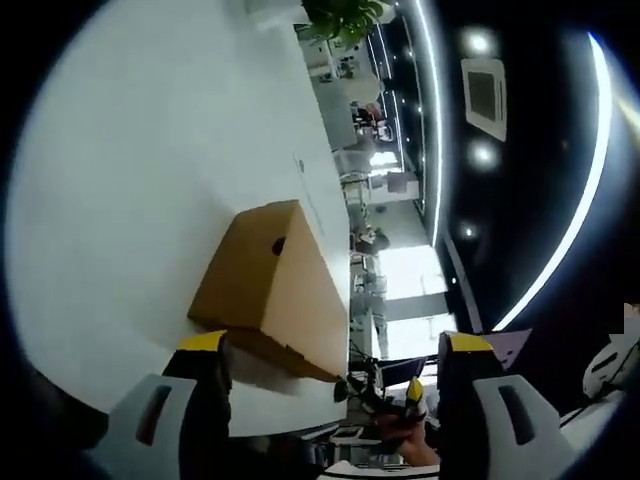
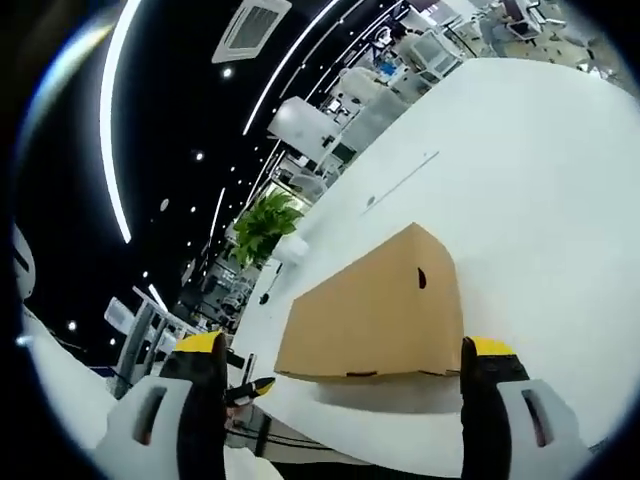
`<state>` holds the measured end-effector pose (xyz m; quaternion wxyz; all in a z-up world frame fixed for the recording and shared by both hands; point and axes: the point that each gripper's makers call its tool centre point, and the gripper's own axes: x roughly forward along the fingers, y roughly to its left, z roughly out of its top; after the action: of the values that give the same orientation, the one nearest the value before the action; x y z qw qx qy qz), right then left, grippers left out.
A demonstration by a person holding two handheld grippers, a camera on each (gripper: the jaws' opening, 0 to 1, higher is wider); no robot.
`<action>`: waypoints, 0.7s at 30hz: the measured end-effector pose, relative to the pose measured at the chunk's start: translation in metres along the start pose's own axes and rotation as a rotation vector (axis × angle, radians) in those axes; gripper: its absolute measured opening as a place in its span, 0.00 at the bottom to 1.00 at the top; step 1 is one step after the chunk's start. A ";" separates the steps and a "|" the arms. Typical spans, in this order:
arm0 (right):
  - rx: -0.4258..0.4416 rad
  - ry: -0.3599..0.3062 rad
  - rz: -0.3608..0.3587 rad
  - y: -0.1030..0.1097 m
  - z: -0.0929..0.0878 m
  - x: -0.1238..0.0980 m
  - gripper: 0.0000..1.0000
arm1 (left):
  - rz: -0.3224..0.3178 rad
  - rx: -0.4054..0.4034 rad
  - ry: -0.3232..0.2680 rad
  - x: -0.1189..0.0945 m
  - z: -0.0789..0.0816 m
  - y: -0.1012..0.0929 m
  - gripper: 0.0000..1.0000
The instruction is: Operate the shoe box by opening the lid, removing the specified soft item, and placing it in the target area until the item is outside and the box remains undamaged.
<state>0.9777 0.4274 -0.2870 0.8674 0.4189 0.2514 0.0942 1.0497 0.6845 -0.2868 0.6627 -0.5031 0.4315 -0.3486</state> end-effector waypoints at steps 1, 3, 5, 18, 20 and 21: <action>0.000 -0.014 0.007 -0.001 0.003 0.000 0.97 | 0.013 0.013 0.006 0.001 0.000 0.004 0.85; 0.017 -0.034 0.010 -0.002 0.007 0.001 0.93 | 0.025 0.022 0.016 0.002 -0.001 0.007 0.86; 0.065 -0.070 0.001 -0.006 0.013 0.002 0.93 | 0.026 0.025 0.021 0.004 0.000 0.009 0.92; 0.011 0.060 -0.034 -0.026 -0.004 0.013 0.66 | 0.069 0.087 0.072 0.011 0.013 0.022 0.88; 0.011 0.057 -0.014 -0.024 -0.004 0.014 0.66 | 0.111 0.134 -0.038 0.009 0.030 0.030 0.82; 0.016 0.062 -0.016 -0.026 -0.005 0.015 0.67 | 0.122 0.110 -0.019 0.008 0.025 0.032 0.82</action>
<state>0.9865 0.4202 -0.3149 0.8567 0.4205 0.2823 0.0981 1.0771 0.6945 -0.3161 0.7134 -0.4421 0.4352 -0.3258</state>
